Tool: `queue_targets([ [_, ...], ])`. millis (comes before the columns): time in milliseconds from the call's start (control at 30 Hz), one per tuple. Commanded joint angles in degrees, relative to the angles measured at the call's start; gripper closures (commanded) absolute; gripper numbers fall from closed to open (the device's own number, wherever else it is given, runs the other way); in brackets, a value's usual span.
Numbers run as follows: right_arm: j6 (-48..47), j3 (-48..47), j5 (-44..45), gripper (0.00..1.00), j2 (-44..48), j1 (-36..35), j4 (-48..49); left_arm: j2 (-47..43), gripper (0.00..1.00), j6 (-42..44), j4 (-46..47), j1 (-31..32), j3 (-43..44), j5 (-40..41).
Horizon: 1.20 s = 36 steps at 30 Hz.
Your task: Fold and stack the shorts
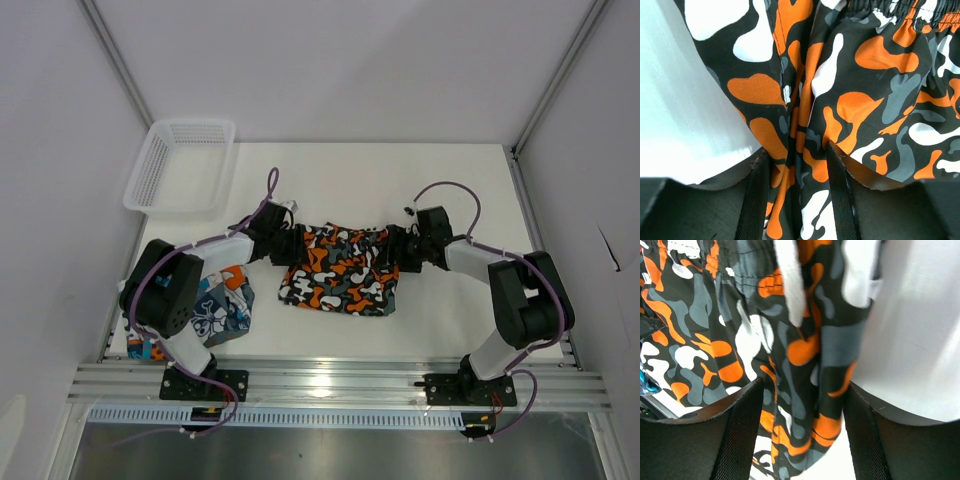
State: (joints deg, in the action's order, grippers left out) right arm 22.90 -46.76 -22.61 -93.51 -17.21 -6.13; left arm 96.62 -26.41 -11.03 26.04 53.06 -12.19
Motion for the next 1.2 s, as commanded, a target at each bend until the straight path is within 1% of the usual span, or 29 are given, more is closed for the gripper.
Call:
queue_targets([
  [0,-0.48,1.06,-2.26,0.35,3.07,1.30,0.77,-0.29,0.51,0.75,-0.22,0.41,2.31,1.20],
  [100,-0.48,2.03,-3.31,0.38,3.34,2.36,1.38,-0.11,0.54,0.75,-0.49,0.41,2.58,1.64],
  [200,-0.40,2.64,-4.28,0.45,2.81,2.71,2.44,-0.03,0.61,0.75,-0.49,0.41,2.49,1.55],
  [267,-0.40,2.64,-4.63,0.47,2.20,2.71,2.70,0.32,0.72,0.84,-0.75,0.41,3.01,1.38],
  [300,-0.40,2.73,-4.98,0.51,2.02,2.80,3.23,0.50,0.77,0.92,-0.75,0.41,3.02,1.20],
  [333,-0.22,2.82,-5.16,0.52,1.76,2.71,3.49,0.85,0.83,1.01,-0.84,0.33,3.19,1.11],
  [433,-0.04,2.91,-5.95,0.55,0.88,2.71,4.28,1.03,0.91,1.10,-1.10,0.41,3.54,0.93],
  [467,-0.04,2.91,-6.13,0.55,0.70,2.80,4.46,1.03,0.92,1.10,-1.02,0.41,3.54,0.85],
  [533,0.04,2.91,-6.30,0.55,0.79,2.71,4.81,1.03,1.00,1.10,-1.01,0.41,3.54,0.85],
  [667,0.04,2.64,-6.74,0.57,0.79,2.71,4.81,1.29,1.00,1.01,-1.36,0.33,3.72,1.02],
  [700,0.13,2.64,-6.74,0.61,0.79,2.71,4.81,1.38,1.00,1.01,-1.37,0.41,3.81,1.02],
  [733,0.05,2.64,-6.66,0.61,0.79,2.62,4.73,1.29,1.00,1.01,-1.28,0.41,3.72,1.02],
  [833,-0.04,2.55,-6.74,0.69,0.61,2.71,4.72,1.29,1.00,1.01,-1.54,0.41,4.07,0.76],
  [933,-0.04,2.38,-6.74,0.99,0.27,2.71,4.37,1.29,1.00,1.19,-1.10,0.06,3.63,-0.29],
  [1033,-0.04,2.29,-6.31,1.00,0.96,2.71,3.76,-0.71,1.00,0.84,-0.58,-0.55,2.67,-1.53],
  [1167,-0.40,1.59,-2.53,1.00,4.04,1.14,-0.18,-4.94,1.00,-0.48,-2.67,-0.55,2.31,0.58],
])
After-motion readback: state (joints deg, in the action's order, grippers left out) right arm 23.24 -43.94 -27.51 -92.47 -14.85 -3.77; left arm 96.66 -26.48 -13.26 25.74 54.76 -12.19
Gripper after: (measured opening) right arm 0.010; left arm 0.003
